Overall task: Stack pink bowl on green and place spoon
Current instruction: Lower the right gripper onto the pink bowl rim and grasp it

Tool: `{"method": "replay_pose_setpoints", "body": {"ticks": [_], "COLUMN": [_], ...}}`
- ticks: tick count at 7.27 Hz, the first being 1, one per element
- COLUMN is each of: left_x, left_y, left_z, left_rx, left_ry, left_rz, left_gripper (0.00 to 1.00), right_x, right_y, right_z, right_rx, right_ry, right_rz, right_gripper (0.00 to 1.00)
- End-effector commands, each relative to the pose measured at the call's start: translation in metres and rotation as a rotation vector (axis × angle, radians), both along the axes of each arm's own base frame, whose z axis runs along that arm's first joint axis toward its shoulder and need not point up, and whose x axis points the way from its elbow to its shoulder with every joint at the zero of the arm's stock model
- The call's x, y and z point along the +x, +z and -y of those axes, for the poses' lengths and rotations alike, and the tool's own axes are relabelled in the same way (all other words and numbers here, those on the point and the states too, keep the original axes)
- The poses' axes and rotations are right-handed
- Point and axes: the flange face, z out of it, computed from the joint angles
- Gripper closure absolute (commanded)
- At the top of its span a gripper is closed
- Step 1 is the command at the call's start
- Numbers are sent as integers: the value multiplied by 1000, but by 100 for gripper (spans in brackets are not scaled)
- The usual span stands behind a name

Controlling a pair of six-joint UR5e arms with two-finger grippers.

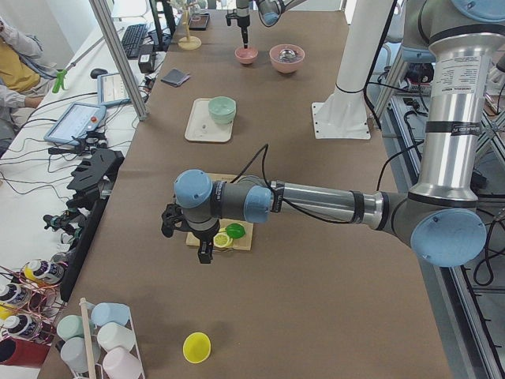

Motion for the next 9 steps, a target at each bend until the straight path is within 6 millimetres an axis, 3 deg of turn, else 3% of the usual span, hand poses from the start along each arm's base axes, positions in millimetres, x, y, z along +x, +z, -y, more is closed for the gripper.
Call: {"method": "replay_pose_setpoints", "body": {"ticks": [1,2,3,4,5,6,7,8,9], "left_x": [6,7,10,25,35,52,89,105,124], "left_y": [-4,-5,-5,-11,-16,-28,-45,-60,-82], "left_z": [3,3,4,8,12,17,20,27,39], "left_rx": [-5,-5,-21,-56,-70,-105,-149,-176,-199], "left_ry": [-1,0,-9,-22,-37,-77,-98,-120,-140], "left_rz": [0,-1,-1,-3,-7,-16,-21,-33,-42], "left_gripper": [2,2,2,2,2,3,3,3,3], "right_x": [-9,-14,-15,-15,-15,-18,-23,-34,-51], "right_y": [6,7,11,9,4,-18,-60,-114,-182], "right_z": [3,1,1,1,1,5,11,27,54], "right_rx": [-28,-29,-36,-39,-39,-39,-37,-77,-133], "right_ry": [5,-2,-4,2,9,37,69,98,159], "right_rz": [-6,-10,-13,-12,-5,19,64,129,150], "right_gripper": [42,46,64,89,100,100,100,100,100]}}
